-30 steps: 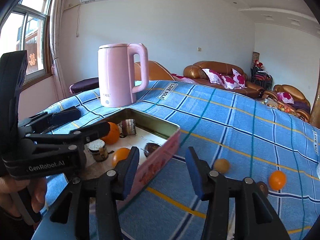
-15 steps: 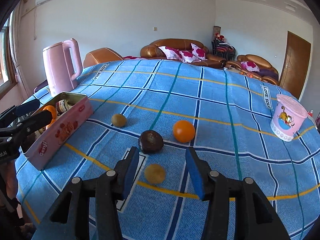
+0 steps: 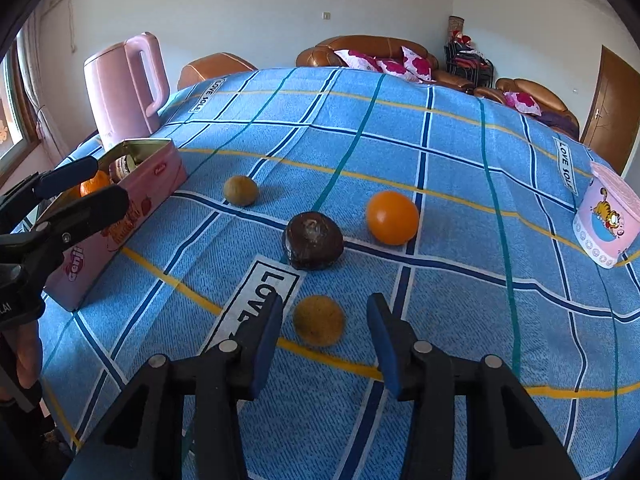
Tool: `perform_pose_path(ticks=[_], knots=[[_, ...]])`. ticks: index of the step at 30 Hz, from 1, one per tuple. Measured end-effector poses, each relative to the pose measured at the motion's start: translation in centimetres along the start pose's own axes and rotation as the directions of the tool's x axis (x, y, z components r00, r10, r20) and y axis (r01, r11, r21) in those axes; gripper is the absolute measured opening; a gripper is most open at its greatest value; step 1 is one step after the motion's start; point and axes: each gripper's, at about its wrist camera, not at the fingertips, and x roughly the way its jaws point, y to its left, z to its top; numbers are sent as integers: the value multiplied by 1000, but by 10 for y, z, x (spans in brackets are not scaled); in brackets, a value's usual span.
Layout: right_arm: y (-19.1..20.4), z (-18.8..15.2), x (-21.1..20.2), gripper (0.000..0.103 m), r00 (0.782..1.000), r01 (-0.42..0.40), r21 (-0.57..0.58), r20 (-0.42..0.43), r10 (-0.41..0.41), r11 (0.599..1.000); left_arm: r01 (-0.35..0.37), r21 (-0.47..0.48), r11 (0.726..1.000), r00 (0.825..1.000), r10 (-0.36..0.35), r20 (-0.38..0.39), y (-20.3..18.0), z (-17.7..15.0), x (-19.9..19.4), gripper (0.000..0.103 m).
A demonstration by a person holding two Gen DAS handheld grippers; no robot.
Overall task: Organize fruits
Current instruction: 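Move both tools back toward the brown fruit and small yellow fruit, then grasp the dark brown fruit with the left tool while the right tool grasps a small yellow fruit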
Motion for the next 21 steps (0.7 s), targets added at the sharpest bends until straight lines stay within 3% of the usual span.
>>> perform_pose_path(ticks=[3, 8, 13, 17, 21], knots=[[0, 0, 2, 28, 1000, -18, 1, -15, 18, 1000, 11, 3, 1000, 1000, -11, -9, -3, 3, 4, 88], [-6, 2, -9, 28, 999, 14, 22, 40, -15, 1000, 54, 13, 998, 998, -54, -32, -18, 10, 12, 88], [-34, 8, -17, 28, 990, 103, 105, 88, -112, 989, 102, 38, 994, 992, -99, -76, -45, 18, 31, 88], [-54, 10, -15, 28, 982, 152, 156, 85, -167, 976, 140, 47, 989, 980, -132, -148, -68, 19, 57, 82], [-66, 9, -16, 28, 982, 148, 194, 85, -167, 970, 161, 68, 985, 965, -142, -221, -86, 17, 82, 69]])
